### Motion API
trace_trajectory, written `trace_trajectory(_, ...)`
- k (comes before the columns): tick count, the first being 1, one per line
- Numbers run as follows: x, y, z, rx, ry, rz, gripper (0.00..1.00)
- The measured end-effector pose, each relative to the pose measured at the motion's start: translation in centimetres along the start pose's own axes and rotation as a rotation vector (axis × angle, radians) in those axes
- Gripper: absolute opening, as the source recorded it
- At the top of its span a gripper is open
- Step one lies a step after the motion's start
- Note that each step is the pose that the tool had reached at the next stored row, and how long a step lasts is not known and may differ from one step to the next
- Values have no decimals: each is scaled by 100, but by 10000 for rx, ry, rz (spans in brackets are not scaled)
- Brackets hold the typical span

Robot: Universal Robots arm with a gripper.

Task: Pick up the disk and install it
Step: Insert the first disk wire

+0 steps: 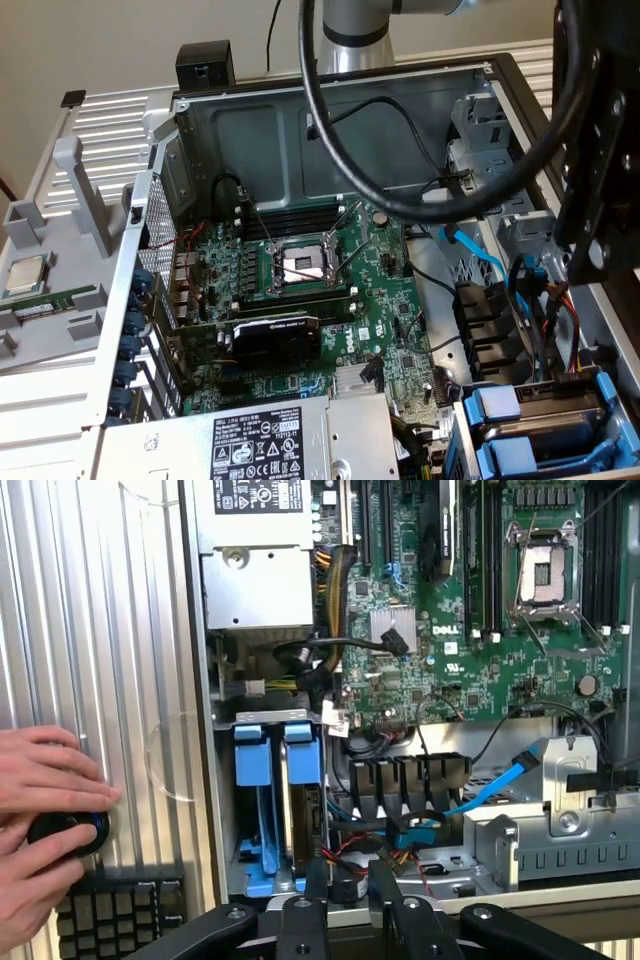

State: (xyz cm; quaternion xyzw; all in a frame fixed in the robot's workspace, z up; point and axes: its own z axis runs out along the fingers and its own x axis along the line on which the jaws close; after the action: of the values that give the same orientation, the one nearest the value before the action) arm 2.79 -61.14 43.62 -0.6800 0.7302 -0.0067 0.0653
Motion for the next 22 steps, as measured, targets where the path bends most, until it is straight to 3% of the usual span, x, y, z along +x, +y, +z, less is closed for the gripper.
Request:
trace_trajectory(7,-47,1,-25,-8,11,95,31)
trace_trajectory(15,-84,4,-21,-161,38,259,31)
trace_trajectory(22,-89,4,-21,-164,41,276,31)
